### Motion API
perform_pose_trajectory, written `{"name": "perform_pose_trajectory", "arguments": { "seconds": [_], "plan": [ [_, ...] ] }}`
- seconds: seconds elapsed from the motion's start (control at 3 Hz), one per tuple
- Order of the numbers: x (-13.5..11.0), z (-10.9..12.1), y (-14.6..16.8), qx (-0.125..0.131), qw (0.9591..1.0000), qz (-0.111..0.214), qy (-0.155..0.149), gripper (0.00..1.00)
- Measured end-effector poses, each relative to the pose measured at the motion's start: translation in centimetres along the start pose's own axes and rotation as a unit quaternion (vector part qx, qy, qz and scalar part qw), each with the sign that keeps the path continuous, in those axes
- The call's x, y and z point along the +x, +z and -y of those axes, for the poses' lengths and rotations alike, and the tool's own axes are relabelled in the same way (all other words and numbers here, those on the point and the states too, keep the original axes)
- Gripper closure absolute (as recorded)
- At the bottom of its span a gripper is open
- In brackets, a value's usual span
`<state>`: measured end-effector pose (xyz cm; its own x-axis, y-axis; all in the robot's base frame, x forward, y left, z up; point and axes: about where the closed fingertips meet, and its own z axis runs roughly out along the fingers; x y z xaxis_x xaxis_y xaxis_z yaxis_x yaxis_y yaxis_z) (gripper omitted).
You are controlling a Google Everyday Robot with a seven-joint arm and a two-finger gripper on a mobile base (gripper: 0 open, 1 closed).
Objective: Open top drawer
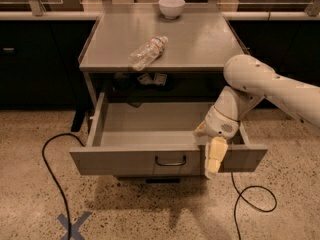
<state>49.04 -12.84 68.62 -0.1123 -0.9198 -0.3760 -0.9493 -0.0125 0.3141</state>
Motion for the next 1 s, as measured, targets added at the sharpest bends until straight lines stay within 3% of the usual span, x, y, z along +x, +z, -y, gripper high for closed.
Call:
{"name": "perform_pose_trajectory", "arguments": {
  "seconds": [0.67, 1.0],
  "plan": [
    [1.5, -3.2, 2.5, -0.051, 0.9986, -0.003, -0.012, 0.0],
    [3.1, -6.8, 1.4, -0.079, 0.9968, -0.009, -0.005, 0.0]
  ]
}}
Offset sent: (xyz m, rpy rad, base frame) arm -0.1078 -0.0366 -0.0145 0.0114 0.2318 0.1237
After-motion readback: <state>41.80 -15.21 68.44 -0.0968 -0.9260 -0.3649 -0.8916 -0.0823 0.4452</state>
